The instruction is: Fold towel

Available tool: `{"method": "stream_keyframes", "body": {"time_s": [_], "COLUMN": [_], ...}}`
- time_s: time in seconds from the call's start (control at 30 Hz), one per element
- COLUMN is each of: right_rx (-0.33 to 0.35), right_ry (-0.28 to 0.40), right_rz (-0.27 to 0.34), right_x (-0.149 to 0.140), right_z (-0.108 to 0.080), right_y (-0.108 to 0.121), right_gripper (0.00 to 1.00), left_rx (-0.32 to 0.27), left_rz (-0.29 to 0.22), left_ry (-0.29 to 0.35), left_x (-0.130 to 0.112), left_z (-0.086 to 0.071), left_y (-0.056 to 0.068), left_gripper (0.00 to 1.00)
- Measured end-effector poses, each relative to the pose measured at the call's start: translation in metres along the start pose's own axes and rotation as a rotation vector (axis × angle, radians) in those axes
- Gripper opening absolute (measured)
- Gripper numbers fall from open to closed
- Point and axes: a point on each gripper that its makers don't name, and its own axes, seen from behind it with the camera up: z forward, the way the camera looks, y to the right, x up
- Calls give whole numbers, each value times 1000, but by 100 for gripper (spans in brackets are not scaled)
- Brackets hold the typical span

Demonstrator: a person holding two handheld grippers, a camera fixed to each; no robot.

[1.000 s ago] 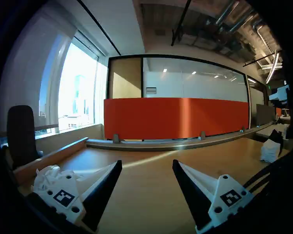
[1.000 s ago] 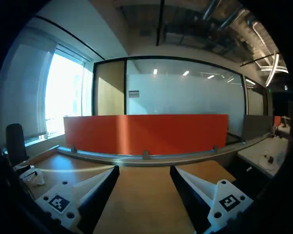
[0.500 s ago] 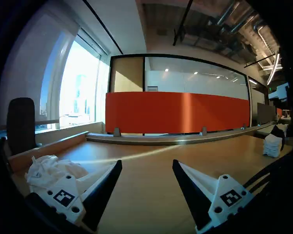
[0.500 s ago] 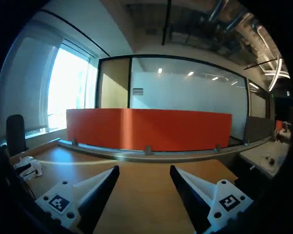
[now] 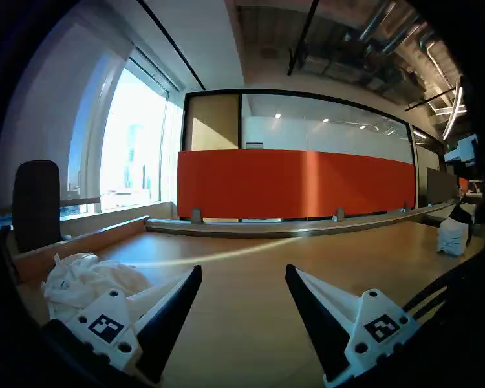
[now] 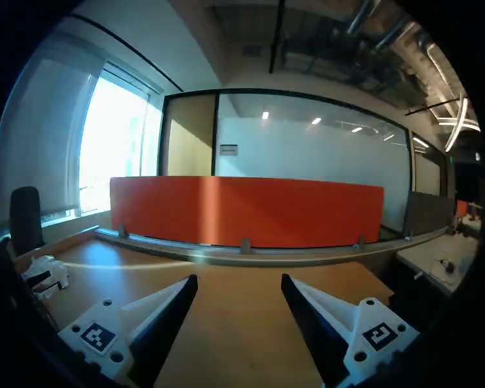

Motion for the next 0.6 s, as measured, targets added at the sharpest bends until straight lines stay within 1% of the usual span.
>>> {"method": "stream_keyframes", "body": {"time_s": [0.2, 0.4, 0.6], "right_rx": [-4, -4, -14], "right_ry": [4, 8, 10], "right_rz": [-9, -2, 0], "right_x": [1, 1, 1], "right_z": [-1, -1, -1], "right_y": [2, 5, 12], "right_gripper": [100, 100, 100], "left_rx": [7, 0, 1], "left_rz": [5, 9, 8], "left_ry": [5, 7, 7], "left_x": [1, 1, 0], "left_z": [-2, -2, -2], "left_y": [0, 2, 3], "left_gripper": [96, 96, 96]}}
